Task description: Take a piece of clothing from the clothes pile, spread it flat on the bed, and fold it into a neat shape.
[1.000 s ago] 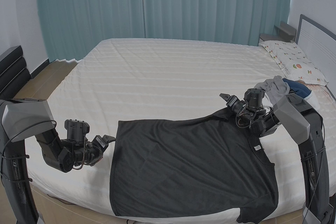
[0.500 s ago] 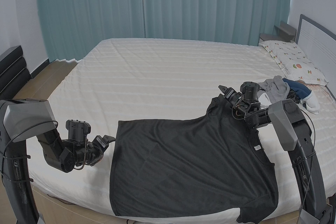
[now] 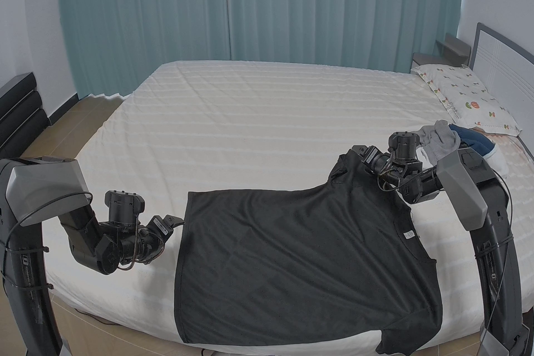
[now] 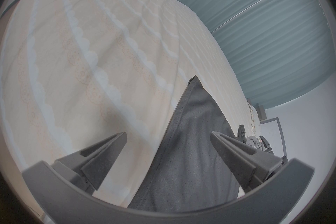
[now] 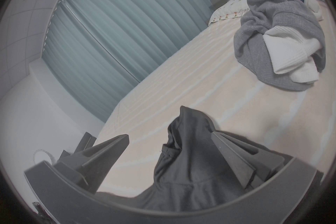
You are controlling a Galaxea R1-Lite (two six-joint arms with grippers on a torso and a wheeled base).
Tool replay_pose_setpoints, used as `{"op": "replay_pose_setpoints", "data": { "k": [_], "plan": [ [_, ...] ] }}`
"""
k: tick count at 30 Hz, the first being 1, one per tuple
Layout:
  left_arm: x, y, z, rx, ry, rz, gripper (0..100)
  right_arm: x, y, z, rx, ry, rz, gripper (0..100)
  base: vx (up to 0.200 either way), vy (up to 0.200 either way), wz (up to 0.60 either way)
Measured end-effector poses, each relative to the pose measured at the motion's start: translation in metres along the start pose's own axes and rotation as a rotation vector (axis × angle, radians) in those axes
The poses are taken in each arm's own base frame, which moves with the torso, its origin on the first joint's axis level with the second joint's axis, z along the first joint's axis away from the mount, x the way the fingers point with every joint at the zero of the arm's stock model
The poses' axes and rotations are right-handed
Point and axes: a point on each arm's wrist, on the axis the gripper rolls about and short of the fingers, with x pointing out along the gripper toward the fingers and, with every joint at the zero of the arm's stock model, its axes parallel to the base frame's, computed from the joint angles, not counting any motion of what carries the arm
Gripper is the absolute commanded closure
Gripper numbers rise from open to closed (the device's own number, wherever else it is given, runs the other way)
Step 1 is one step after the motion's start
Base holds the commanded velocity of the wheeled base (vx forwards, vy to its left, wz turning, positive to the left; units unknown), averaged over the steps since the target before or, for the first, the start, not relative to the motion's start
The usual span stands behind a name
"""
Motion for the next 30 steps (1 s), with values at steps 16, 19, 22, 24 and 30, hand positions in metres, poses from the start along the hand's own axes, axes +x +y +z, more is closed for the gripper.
{"op": "replay_pose_setpoints", "data": {
  "k": [16,19,22,24,30],
  "plan": [
    [0.000,0.000,0.000,0.000,0.000,0.001,0,-0.003,-0.041,0.010,-0.154,0.051,-0.053,0,0.000,0.000,0.00],
    [0.000,0.000,0.000,0.000,0.001,0.000,0,-0.001,-0.047,0.005,-0.197,0.061,-0.059,0,0.000,0.000,0.00],
    [0.000,0.000,0.000,-0.001,0.001,0.000,0,0.001,-0.052,-0.001,-0.222,0.073,-0.064,100,0.000,0.000,0.00],
    [0.000,0.000,0.000,-0.003,0.000,-0.001,0,0.002,-0.054,-0.004,-0.223,0.082,-0.068,100,0.000,0.000,0.00],
    [0.000,-0.001,0.001,-0.001,-0.006,-0.009,0,0.004,-0.059,-0.011,-0.223,0.092,-0.076,100,0.000,0.000,0.00]
  ]
}}
